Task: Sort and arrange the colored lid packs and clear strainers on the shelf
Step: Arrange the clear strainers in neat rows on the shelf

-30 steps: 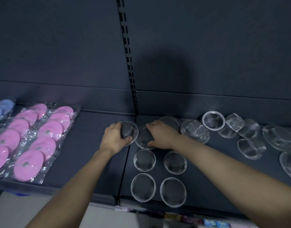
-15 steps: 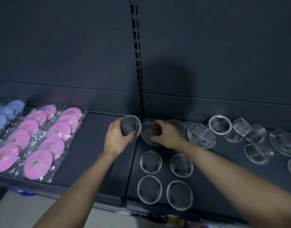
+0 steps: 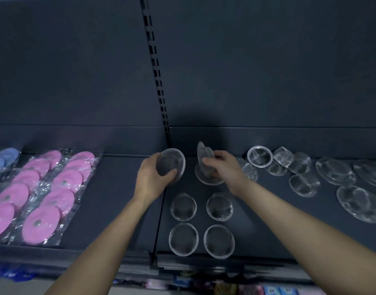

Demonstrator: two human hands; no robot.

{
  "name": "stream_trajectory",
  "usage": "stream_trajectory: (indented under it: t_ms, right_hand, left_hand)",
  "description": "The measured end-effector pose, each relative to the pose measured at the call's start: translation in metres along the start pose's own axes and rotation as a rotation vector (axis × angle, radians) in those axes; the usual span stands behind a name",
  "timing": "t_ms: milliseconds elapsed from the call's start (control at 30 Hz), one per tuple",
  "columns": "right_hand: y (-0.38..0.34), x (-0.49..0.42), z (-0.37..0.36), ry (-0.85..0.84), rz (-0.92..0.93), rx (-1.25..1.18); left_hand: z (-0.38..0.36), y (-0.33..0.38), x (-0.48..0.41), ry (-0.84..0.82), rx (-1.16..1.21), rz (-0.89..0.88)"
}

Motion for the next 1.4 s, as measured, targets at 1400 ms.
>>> stream_trajectory:
  t_ms: [1400]
  right_hand:
    - [-0.003,0.147,0.398,0.205,0.072,0.828]
  left_hand:
    - [-0.24,0.326,0.156,-0.584,-0.063,-0.595]
Point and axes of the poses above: each hand's wrist, its own x-axis away from the middle knuckle, its own z-axis out of the back of the hand, y = z × x, the point moved 7 cm from there along -x, towards the middle knuckle, and after that the axes turned 11 degrees about -x, right-handed, at the moved point
